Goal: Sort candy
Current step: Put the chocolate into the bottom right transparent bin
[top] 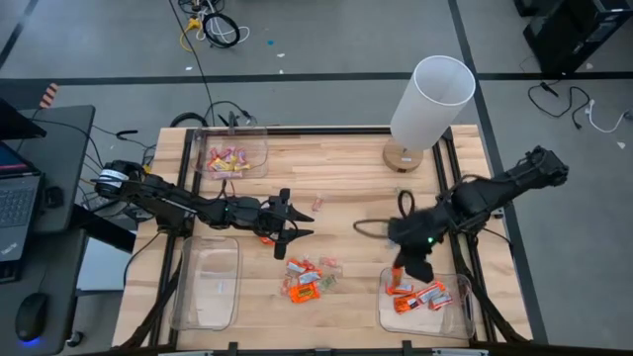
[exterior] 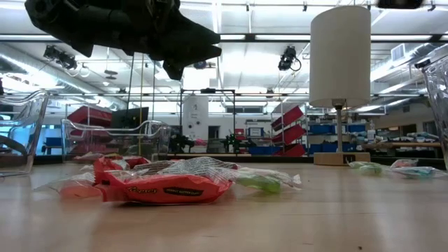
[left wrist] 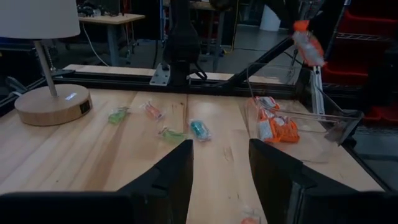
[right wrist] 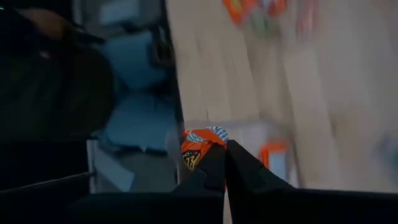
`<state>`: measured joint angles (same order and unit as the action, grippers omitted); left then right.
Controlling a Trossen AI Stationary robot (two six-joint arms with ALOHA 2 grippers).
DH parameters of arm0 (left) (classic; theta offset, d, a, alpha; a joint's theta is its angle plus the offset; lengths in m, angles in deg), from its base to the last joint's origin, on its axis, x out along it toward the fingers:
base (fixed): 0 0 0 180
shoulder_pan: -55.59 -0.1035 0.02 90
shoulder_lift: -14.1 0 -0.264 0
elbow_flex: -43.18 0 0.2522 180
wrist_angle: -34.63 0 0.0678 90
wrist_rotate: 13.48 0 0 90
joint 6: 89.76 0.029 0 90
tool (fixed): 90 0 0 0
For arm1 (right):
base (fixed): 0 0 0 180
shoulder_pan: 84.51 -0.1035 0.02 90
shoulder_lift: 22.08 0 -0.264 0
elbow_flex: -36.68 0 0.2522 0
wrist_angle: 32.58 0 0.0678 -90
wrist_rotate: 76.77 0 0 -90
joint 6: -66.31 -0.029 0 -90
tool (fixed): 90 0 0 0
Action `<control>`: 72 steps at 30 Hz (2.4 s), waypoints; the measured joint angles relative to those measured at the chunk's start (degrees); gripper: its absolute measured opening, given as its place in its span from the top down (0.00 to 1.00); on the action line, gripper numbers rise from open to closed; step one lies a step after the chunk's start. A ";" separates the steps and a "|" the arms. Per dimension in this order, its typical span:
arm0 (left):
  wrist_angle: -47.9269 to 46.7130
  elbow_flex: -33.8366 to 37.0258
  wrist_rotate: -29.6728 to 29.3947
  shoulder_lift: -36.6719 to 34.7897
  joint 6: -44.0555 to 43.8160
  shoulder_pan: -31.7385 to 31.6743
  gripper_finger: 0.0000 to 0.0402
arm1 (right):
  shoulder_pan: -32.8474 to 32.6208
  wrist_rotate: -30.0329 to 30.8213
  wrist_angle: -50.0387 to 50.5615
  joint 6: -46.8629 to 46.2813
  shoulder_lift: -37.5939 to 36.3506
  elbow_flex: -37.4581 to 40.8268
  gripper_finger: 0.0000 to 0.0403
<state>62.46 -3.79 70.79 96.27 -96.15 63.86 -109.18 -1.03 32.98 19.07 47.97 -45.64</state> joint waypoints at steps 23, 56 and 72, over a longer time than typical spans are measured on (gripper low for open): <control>0.49 0.00 -0.09 0.00 1.66 -0.02 0.61 | -16.90 11.69 1.94 -14.32 21.80 0.09 1.00; -0.44 0.00 -1.84 0.00 1.66 -0.07 0.61 | -14.47 12.70 -2.82 -9.63 29.09 0.09 0.85; -2.02 0.00 -1.81 0.00 1.66 -0.04 0.61 | -14.82 8.24 -0.56 -15.03 25.69 0.09 0.82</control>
<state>60.43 -3.79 68.97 96.27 -94.49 63.81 -124.00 7.21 32.42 4.04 73.66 -45.55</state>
